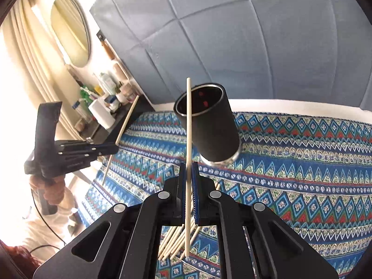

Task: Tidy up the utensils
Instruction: 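Lift both held sticks upright and carry them over the black holder, then lower the sticks into the black holder and open both tools, then move the left tool back and grasp a stick while the right tool grasps another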

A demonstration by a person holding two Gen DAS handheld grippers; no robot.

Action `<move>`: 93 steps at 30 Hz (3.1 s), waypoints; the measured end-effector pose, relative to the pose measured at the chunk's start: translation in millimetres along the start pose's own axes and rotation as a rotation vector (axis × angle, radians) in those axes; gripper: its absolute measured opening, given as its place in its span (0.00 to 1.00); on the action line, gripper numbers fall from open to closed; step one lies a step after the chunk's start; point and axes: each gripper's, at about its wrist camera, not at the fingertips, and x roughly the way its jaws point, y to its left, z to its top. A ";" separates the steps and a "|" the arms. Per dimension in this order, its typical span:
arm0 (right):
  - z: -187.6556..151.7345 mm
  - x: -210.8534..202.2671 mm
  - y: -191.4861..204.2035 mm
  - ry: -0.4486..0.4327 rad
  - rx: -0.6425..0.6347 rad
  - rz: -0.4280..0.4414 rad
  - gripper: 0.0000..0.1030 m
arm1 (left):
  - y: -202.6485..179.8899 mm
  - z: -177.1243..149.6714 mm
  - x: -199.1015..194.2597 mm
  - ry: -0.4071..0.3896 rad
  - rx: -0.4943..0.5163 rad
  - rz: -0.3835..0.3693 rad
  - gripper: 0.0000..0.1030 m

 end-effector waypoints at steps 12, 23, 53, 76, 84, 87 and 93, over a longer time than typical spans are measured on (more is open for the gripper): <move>51.7 19.9 7.7 -0.175 -0.050 0.092 0.05 | -30.5 56.1 0.9 -0.154 0.036 -0.010 0.05; 86.5 47.8 -1.2 -0.334 -0.075 0.091 0.05 | -36.7 89.4 15.4 -0.353 0.038 -0.031 0.05; 79.4 110.5 -34.6 -0.567 -0.141 0.055 0.05 | -37.9 105.1 92.6 -0.649 -0.027 -0.085 0.05; 55.2 80.8 -35.6 -0.559 -0.162 -0.056 0.18 | -30.4 72.3 80.3 -0.631 0.050 -0.059 0.29; 49.7 59.6 -29.4 -0.561 -0.156 -0.086 0.62 | -25.9 62.2 62.1 -0.619 0.038 -0.054 0.48; 48.0 51.2 -21.4 -0.566 -0.181 -0.105 0.66 | -21.1 57.7 54.6 -0.610 0.014 -0.036 0.62; 41.4 39.4 -7.9 -0.544 -0.217 -0.142 0.84 | -19.4 48.9 49.5 -0.580 0.020 0.001 0.78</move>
